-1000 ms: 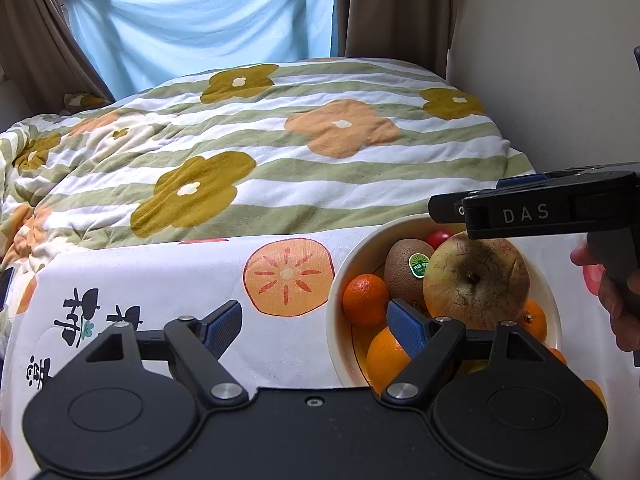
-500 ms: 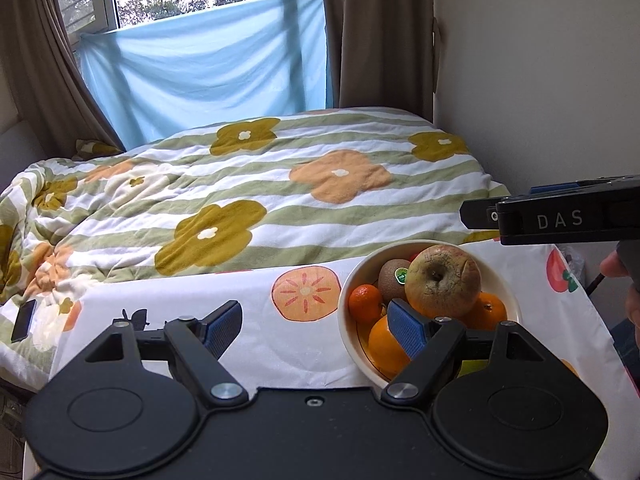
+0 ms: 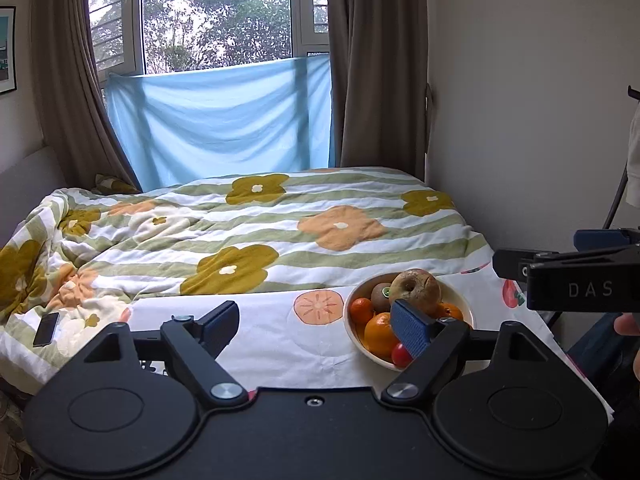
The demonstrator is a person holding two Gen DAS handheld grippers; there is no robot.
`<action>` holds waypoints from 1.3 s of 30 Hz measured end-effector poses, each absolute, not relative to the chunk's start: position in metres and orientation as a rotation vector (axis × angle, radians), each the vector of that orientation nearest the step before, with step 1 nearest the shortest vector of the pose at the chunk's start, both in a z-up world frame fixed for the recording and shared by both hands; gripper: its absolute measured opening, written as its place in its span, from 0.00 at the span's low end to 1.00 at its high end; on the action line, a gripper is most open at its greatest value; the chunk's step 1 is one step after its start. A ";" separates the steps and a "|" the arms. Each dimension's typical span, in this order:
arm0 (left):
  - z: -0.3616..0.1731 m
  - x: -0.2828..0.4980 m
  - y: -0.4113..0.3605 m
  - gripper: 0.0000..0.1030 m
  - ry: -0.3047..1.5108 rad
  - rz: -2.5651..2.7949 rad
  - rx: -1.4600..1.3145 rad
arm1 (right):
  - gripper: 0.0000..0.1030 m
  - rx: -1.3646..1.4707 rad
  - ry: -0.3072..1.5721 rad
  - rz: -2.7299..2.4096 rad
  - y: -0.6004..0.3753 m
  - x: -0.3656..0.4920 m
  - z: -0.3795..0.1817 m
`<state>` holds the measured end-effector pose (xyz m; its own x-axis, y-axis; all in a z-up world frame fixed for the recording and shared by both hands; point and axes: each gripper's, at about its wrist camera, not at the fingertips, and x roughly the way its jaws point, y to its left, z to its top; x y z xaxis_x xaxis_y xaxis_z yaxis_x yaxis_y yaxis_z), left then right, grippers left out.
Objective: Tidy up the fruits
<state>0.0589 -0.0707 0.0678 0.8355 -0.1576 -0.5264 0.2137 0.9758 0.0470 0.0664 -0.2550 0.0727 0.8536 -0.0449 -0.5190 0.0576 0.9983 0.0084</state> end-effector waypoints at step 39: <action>0.061 -0.003 -0.007 1.00 0.559 -0.143 0.118 | 1.00 0.044 0.649 -0.154 -0.212 -0.016 0.056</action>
